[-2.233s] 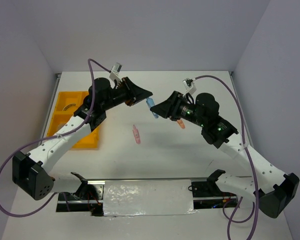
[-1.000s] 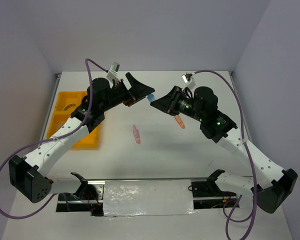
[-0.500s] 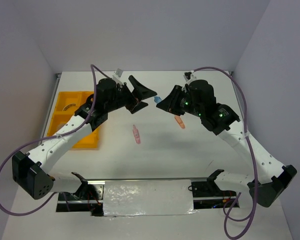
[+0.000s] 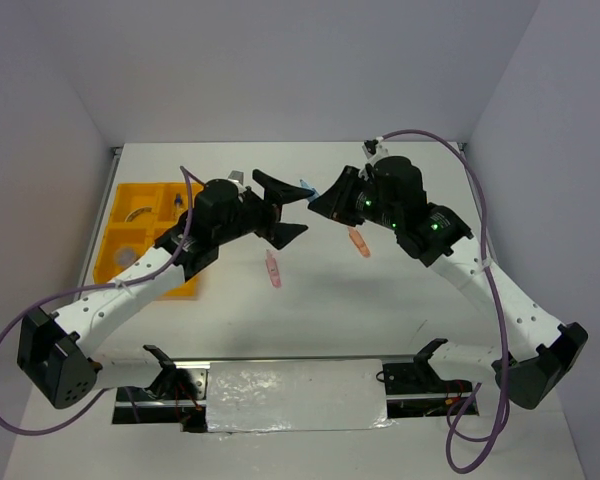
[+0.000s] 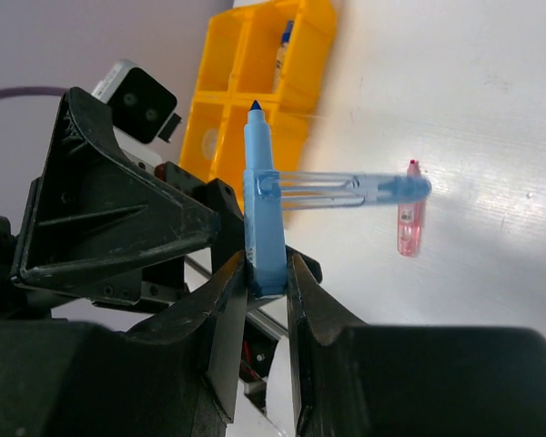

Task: Sort the stationery into containers
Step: Close the pen cap on the pen.

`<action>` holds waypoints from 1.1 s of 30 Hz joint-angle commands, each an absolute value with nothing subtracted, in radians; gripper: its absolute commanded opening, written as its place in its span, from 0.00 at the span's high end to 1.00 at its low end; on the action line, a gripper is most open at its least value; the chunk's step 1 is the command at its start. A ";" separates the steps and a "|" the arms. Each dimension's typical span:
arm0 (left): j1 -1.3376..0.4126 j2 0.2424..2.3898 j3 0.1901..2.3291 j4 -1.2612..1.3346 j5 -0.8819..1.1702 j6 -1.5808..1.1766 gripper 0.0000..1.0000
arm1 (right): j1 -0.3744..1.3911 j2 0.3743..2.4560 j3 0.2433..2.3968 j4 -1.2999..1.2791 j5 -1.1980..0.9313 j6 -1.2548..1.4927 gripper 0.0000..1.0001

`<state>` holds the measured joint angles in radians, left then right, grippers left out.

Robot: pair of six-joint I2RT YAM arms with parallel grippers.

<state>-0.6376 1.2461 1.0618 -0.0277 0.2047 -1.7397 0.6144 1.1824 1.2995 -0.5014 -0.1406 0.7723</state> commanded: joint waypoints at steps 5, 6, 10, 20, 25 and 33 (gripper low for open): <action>-0.655 1.264 1.058 0.164 0.100 -1.893 0.01 | 0.617 1.196 1.279 -0.370 -0.178 0.782 1.00; -0.657 1.276 1.063 0.164 0.092 -1.894 0.01 | 0.618 1.195 1.276 -0.356 -0.189 0.785 1.00; -0.657 1.305 1.088 0.167 0.081 -1.884 0.01 | 0.624 1.187 1.276 -0.330 -0.204 0.793 1.00; -0.657 1.313 1.071 0.198 0.046 -1.872 0.09 | 0.640 1.184 1.281 -0.314 -0.213 0.815 1.00; -0.655 1.321 1.092 0.209 0.034 -1.852 0.16 | 0.641 1.190 1.278 -0.322 -0.207 0.808 1.00; -0.657 1.338 1.100 0.241 0.037 -1.838 0.18 | 0.641 1.195 1.282 -0.351 -0.181 0.787 1.00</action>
<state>-0.6518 1.3304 1.0603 0.1677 0.0483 -1.8591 0.6308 1.1942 1.2751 -0.3752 -0.1959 0.8082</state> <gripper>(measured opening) 0.822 0.283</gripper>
